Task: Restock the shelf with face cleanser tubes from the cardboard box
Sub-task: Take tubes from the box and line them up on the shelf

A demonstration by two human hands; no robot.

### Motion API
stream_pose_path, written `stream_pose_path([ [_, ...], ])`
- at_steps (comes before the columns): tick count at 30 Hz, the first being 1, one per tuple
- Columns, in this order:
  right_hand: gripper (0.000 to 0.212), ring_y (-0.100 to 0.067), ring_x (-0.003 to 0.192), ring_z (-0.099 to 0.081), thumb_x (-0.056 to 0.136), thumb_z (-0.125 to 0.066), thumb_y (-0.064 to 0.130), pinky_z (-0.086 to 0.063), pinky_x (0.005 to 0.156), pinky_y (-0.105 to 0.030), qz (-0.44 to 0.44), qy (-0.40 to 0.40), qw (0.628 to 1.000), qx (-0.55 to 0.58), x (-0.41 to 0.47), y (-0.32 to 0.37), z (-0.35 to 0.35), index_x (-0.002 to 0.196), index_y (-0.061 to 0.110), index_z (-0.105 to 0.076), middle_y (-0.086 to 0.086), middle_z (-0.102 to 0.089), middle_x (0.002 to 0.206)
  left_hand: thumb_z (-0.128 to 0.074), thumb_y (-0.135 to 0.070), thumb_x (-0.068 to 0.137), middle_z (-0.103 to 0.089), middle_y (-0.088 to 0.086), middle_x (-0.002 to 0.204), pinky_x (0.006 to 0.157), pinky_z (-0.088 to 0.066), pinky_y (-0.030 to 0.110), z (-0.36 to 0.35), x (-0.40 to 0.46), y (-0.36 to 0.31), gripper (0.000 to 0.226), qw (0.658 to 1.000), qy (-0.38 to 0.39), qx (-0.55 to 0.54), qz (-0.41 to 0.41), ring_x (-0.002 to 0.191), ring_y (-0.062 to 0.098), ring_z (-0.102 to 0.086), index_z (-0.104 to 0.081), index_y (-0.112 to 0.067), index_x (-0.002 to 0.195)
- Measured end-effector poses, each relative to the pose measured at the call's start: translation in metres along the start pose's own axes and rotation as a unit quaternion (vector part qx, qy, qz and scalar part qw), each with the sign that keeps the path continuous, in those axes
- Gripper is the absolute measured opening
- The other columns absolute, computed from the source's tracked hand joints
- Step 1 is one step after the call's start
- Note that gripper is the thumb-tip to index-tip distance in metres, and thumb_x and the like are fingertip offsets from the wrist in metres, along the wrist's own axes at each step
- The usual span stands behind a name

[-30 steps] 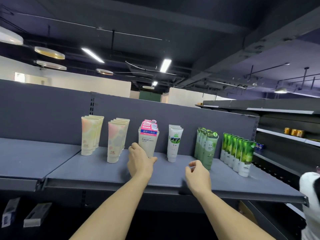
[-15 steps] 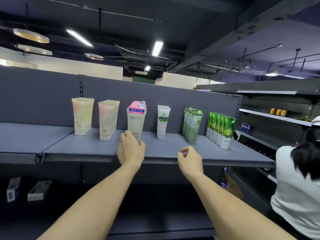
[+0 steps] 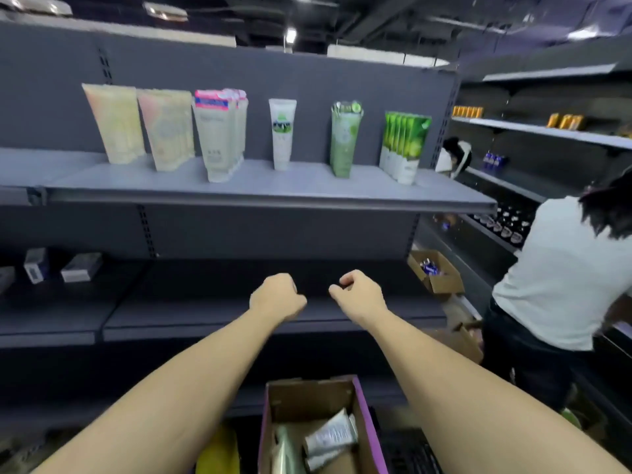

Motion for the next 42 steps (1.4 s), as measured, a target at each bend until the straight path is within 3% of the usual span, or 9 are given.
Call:
stream_pose_path([
  [3, 0.045, -0.019, 0.097, -0.059, 0.092, -0.062, 0.040, -0.047, 0.082, -0.030, -0.038, 0.072, 0.996, -0.040, -0.018, -0.062, -0.024, 0.129, 0.017, -0.052, -0.001, -0.063, 0.117, -0.059, -0.027, 0.080, -0.066, -0.002, 0.100, 0.072, -0.051, 0.030, -0.071, -0.033, 0.017, 0.021, 0.996, 0.089, 0.012, 0.026, 0.087, 0.021, -0.064, -0.063, -0.019, 0.098],
  [15, 0.046, -0.022, 0.101, -0.064, 0.086, -0.063, 0.038, -0.050, 0.084, -0.032, -0.180, 0.165, 0.970, -0.002, -0.050, -0.197, -0.109, 0.126, 0.017, -0.051, -0.006, -0.065, 0.115, -0.057, -0.024, 0.082, -0.069, 0.002, 0.102, 0.080, -0.053, 0.030, -0.194, -0.068, 0.080, 0.022, 0.972, 0.216, 0.048, 0.083, 0.095, 0.025, -0.066, -0.070, -0.015, 0.097],
  [21, 0.048, -0.027, 0.109, -0.062, 0.088, -0.063, 0.030, -0.043, 0.082, -0.026, -0.269, 0.180, 0.946, -0.028, -0.076, -0.262, -0.152, 0.131, 0.011, -0.051, -0.009, -0.065, 0.122, -0.057, -0.025, 0.084, -0.069, 0.007, 0.100, 0.072, -0.058, 0.034, -0.274, -0.076, 0.105, 0.023, 0.945, 0.310, 0.043, 0.092, 0.079, 0.028, -0.068, -0.066, -0.010, 0.099],
  [24, 0.040, -0.029, 0.095, -0.066, 0.082, -0.063, 0.032, -0.050, 0.082, -0.034, -0.310, 0.192, 0.931, -0.028, -0.084, -0.292, -0.181, 0.118, 0.016, -0.052, -0.015, -0.070, 0.112, -0.054, -0.026, 0.085, -0.068, 0.010, 0.107, 0.076, -0.055, 0.035, -0.310, -0.073, 0.117, 0.028, 0.937, 0.334, 0.047, 0.088, 0.092, 0.033, -0.068, -0.065, -0.009, 0.105],
  [26, 0.057, -0.028, 0.089, -0.066, 0.074, -0.062, 0.035, -0.054, 0.086, -0.041, -0.338, 0.203, 0.919, -0.031, -0.090, -0.314, -0.200, 0.125, 0.014, -0.050, -0.017, -0.070, 0.112, -0.054, -0.023, 0.085, -0.067, 0.013, 0.110, 0.079, -0.054, 0.034, -0.331, -0.072, 0.126, 0.030, 0.932, 0.347, 0.062, 0.085, 0.100, 0.034, -0.066, -0.065, -0.007, 0.107],
  [31, 0.061, -0.031, 0.118, -0.059, 0.087, -0.063, 0.028, -0.048, 0.098, -0.033, -0.376, 0.254, 0.891, -0.034, -0.110, -0.338, -0.232, 0.142, 0.011, -0.044, -0.011, -0.059, 0.132, -0.056, -0.028, 0.089, -0.063, 0.011, 0.121, 0.091, -0.050, 0.034, -0.366, -0.078, 0.152, 0.033, 0.916, 0.373, 0.078, 0.126, 0.112, 0.031, -0.060, -0.065, -0.010, 0.115],
  [37, 0.052, -0.028, 0.119, -0.059, 0.090, -0.063, 0.026, -0.046, 0.097, -0.028, -0.388, 0.269, 0.881, -0.028, -0.116, -0.379, -0.260, 0.138, 0.012, -0.049, -0.010, -0.061, 0.131, -0.058, -0.028, 0.089, -0.059, 0.009, 0.128, 0.095, -0.050, 0.036, -0.412, -0.094, 0.181, 0.038, 0.887, 0.412, 0.126, 0.169, 0.115, 0.029, -0.060, -0.059, -0.014, 0.125],
  [40, 0.048, -0.031, 0.116, -0.060, 0.090, -0.065, 0.028, -0.044, 0.088, -0.027, -0.390, 0.283, 0.875, -0.041, -0.123, -0.398, -0.277, 0.132, 0.009, -0.052, -0.011, -0.063, 0.126, -0.051, -0.029, 0.098, -0.058, 0.012, 0.130, 0.098, -0.049, 0.039, -0.439, -0.110, 0.194, 0.039, 0.874, 0.435, 0.139, 0.164, 0.120, 0.030, -0.057, -0.058, -0.005, 0.127],
  [42, 0.048, -0.032, 0.117, -0.060, 0.090, -0.065, 0.031, -0.047, 0.092, -0.029, -0.394, 0.292, 0.869, -0.061, -0.128, -0.408, -0.290, 0.130, 0.009, -0.052, -0.012, -0.063, 0.128, -0.046, -0.032, 0.101, -0.058, 0.014, 0.129, 0.098, -0.048, 0.039, -0.451, -0.125, 0.202, 0.040, 0.869, 0.439, 0.127, 0.189, 0.120, 0.032, -0.056, -0.057, -0.004, 0.127],
])
Point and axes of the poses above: each hand's wrist, its own x-axis towards the middle knuckle, its own z-axis out of the back of the hand, y = z × x, the point moved 6 cm from there along x, towards the middle knuckle
